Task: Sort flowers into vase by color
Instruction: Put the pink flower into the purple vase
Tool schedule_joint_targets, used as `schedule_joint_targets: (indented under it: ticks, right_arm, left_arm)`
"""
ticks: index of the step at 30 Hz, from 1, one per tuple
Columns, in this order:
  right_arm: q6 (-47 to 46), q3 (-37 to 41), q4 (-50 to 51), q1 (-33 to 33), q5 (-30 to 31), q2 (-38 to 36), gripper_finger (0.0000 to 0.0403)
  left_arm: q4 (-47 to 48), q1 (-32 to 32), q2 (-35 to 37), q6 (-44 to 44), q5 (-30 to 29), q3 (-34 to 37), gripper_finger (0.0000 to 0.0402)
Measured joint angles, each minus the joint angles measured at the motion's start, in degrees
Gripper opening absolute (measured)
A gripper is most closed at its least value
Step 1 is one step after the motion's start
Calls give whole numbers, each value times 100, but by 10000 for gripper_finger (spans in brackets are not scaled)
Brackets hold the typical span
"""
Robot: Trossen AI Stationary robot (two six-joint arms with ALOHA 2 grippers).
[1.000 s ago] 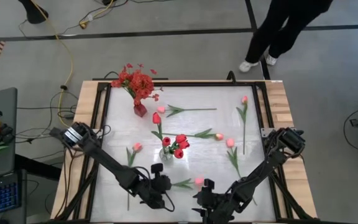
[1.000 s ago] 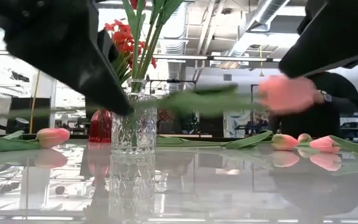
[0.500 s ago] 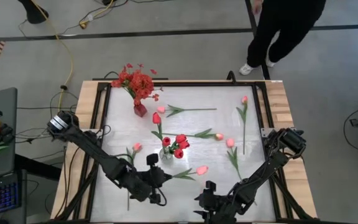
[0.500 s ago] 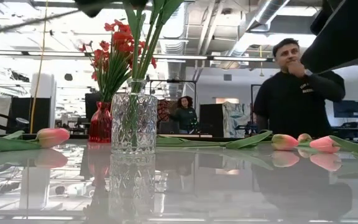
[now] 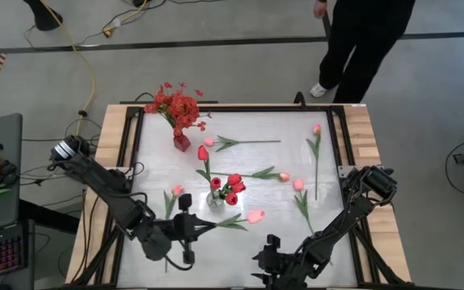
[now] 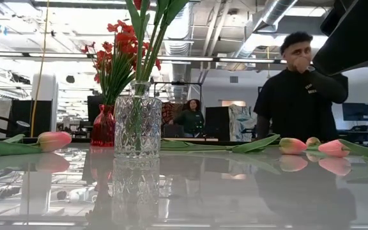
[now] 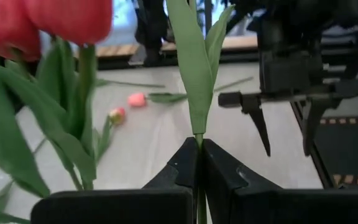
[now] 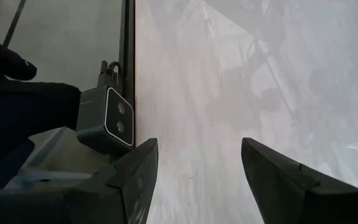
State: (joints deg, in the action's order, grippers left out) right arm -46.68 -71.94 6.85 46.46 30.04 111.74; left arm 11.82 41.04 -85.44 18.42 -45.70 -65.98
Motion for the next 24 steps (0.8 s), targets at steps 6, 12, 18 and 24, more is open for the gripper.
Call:
schedule_joint_targets:
  ticks: [6,12,18,24]
  right_arm:
    - [18,0,4,0,2,0,258]
    - [20,0,6,0,2,0,258]
    - [20,0,4,0,2,0,258]
    - [57,0,14,-4,4,0,258]
  left_arm:
    - [-1232,164,398,-288,-123,709,0]
    - [-2391,214,986,-547,100,1440,0]
    - [-3448,313,1633,-854,194,2168,0]
    - [-4718,462,2254,-1313,525,2942,0]
